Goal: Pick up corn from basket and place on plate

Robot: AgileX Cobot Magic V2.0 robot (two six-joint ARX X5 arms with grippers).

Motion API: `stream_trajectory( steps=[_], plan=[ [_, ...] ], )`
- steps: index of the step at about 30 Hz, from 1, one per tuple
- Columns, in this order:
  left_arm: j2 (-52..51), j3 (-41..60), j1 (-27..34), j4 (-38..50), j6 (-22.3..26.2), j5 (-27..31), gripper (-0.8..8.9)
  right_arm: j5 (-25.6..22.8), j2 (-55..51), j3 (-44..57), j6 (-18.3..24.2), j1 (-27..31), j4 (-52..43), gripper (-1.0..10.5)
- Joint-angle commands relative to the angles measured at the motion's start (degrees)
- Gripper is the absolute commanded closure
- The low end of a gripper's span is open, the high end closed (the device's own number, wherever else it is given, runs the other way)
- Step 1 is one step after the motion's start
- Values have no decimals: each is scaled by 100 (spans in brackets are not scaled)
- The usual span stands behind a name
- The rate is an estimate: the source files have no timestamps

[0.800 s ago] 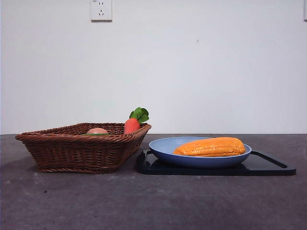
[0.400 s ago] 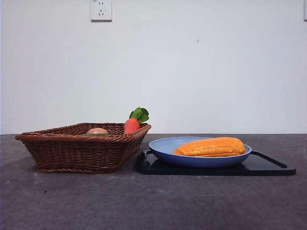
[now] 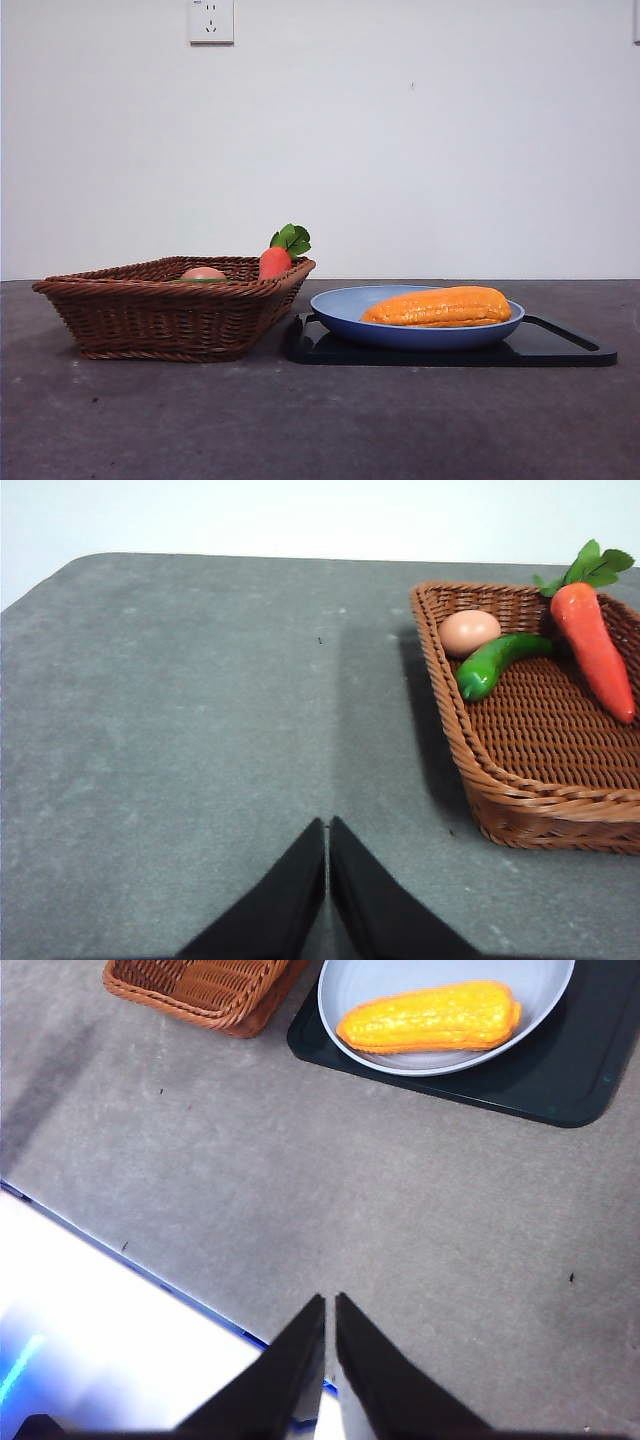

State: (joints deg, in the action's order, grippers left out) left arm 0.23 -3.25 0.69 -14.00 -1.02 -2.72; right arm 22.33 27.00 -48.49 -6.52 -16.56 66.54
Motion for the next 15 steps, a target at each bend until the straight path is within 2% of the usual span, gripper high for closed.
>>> stream_trajectory(
  steps=[1, 8, 15],
  plan=[
    [-7, 87, 11, 31, -55, 13, 807, 9, 9, -35, -68, -20, -68, 944],
    [-9, 166, 11, 26, -249, 9, 807, 9, 9, -35, -68, -20, -68, 944],
    [-7, 170, 11, 28, -249, 9, 807, 9, 9, -35, -68, -20, -68, 944]
  ],
)
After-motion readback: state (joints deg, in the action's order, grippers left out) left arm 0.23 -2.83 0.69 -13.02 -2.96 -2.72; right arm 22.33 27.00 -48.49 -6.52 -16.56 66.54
